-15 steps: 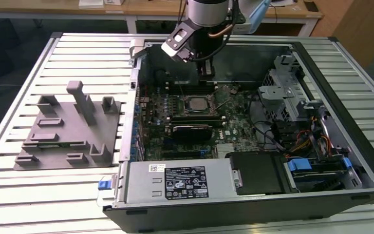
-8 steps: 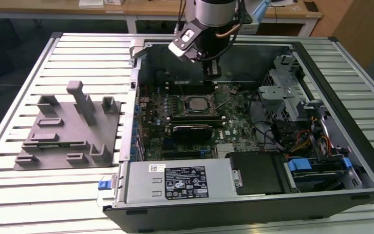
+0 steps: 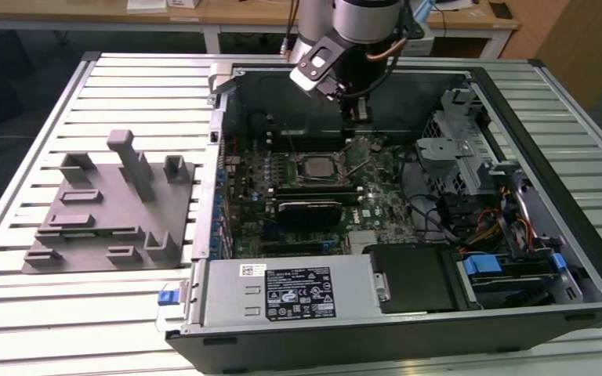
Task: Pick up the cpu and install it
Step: 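Close the cpu cover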
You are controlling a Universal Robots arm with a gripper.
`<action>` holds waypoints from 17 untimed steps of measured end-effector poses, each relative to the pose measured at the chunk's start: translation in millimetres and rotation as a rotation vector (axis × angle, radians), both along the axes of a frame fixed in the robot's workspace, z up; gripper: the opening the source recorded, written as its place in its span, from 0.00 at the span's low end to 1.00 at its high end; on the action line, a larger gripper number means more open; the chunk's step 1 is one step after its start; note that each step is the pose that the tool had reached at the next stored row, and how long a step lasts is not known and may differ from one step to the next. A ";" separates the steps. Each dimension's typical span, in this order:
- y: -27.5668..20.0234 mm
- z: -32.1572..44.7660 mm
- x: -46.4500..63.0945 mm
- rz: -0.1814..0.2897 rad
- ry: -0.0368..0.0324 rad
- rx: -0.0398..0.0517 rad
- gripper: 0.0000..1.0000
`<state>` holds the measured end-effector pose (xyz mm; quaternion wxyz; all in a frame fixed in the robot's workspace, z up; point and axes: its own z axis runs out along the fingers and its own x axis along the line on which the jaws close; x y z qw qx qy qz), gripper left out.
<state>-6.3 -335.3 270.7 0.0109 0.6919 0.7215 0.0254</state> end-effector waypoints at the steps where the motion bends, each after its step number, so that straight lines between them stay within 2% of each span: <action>1: 0.0 0.0 3.0 0.000 0.0004 0.0000 0.11; 12: 0.0 0.0 37.0 0.000 0.0043 0.0000 0.11; 17: 0.0 -0.1 46.9 0.000 0.0050 0.0000 0.11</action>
